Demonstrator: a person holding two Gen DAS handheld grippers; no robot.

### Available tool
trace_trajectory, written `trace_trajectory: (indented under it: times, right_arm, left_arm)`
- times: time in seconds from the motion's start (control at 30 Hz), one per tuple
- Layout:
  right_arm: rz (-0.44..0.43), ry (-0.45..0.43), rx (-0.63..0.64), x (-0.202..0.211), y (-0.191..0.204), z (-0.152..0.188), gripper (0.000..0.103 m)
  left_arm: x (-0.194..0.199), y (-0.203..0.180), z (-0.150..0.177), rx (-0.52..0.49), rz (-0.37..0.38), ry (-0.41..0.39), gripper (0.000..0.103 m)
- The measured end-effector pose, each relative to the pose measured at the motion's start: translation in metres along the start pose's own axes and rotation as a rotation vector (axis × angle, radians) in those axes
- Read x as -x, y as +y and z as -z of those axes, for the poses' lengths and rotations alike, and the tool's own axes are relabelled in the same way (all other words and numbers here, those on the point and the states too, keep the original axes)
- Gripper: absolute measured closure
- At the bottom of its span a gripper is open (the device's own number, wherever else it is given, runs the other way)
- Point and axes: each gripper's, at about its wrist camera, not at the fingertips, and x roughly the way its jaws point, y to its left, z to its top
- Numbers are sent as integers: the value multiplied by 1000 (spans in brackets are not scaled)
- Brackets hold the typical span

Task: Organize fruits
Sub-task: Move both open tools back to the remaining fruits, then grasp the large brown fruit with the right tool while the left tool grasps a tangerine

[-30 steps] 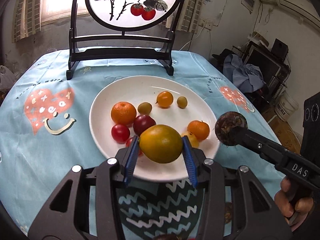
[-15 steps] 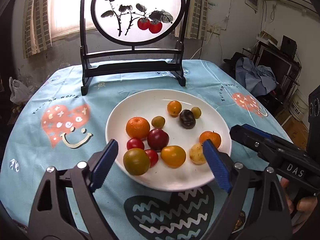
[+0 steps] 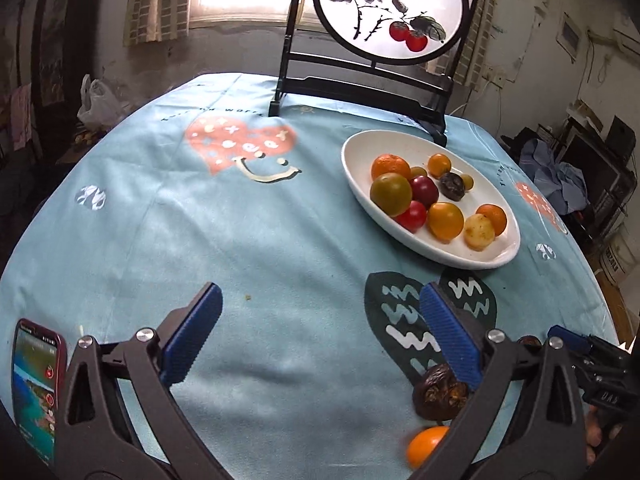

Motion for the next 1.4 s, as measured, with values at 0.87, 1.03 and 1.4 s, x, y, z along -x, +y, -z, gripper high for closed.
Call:
trace_trajectory:
  times: [0.87, 1.03, 1.4]
  right_arm:
    - [159, 86, 268, -27, 39, 10, 48]
    - [154, 106, 226, -30, 31, 9, 60]
    - [101, 62, 117, -22, 15, 4, 61]
  left_arm:
    - [1, -7, 17, -70, -7, 38, 2]
    - [3, -7, 17, -69, -3, 36, 2]
    - [19, -17, 32, -172, 323, 132, 2]
